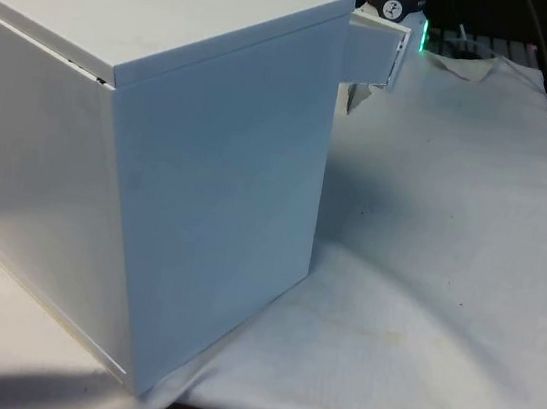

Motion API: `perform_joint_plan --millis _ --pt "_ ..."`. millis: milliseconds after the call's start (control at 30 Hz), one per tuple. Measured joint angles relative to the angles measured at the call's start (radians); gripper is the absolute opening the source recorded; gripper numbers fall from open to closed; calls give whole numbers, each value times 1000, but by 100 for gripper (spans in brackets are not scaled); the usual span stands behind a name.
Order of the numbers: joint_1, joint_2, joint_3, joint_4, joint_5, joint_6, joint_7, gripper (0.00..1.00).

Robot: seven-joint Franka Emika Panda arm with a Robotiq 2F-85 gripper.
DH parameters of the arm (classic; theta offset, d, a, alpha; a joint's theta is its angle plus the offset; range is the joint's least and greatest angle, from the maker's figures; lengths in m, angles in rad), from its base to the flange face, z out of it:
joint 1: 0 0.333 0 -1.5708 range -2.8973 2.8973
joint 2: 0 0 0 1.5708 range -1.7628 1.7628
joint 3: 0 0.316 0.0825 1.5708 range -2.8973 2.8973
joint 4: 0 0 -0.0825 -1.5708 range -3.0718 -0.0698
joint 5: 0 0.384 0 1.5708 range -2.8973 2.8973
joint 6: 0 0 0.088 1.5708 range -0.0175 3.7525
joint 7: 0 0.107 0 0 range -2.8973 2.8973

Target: Open the drawer, then close it.

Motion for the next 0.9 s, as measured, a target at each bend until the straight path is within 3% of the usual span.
perform_joint_plan --millis 900 --pt "7 37 16 57 -151 -69 162 0"
